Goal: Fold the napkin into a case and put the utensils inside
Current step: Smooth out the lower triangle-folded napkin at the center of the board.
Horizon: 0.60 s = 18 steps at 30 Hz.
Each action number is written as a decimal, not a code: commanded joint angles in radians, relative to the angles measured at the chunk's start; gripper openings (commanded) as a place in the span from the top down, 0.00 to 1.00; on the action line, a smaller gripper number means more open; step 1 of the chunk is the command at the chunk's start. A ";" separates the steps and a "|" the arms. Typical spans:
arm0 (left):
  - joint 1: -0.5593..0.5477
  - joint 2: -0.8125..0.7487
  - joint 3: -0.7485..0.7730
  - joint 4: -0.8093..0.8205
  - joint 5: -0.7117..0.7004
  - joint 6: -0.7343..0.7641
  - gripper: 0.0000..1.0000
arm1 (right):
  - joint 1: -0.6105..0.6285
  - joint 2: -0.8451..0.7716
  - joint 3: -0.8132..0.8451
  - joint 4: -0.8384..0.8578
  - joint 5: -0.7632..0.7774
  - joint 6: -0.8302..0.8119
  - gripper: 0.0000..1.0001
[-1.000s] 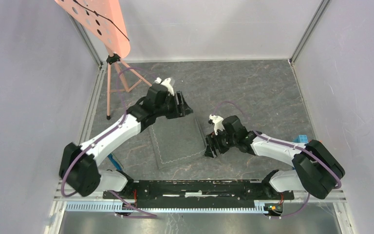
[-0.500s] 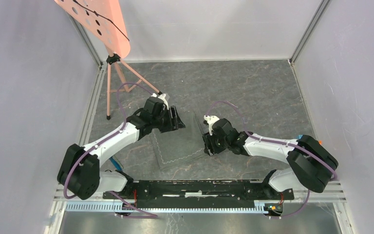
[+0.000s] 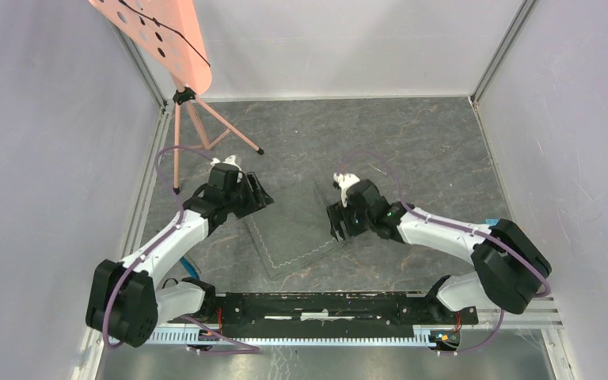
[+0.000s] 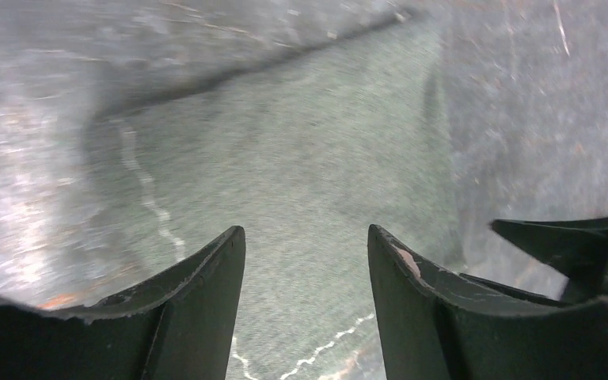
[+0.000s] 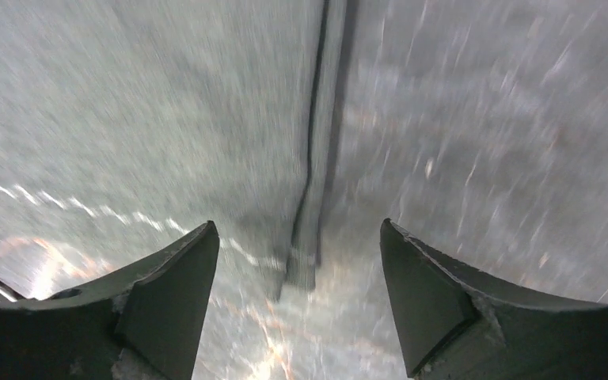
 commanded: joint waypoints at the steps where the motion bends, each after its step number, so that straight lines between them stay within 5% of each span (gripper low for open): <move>1: 0.086 -0.092 -0.045 -0.042 -0.127 -0.048 0.35 | -0.097 0.065 0.159 0.134 -0.126 -0.054 0.18; 10: 0.205 -0.059 -0.087 0.006 -0.069 -0.056 0.36 | -0.236 0.438 0.402 0.386 -0.422 -0.023 0.18; 18: 0.230 -0.017 -0.141 0.104 -0.075 -0.090 0.45 | -0.264 0.591 0.501 0.411 -0.451 -0.024 0.25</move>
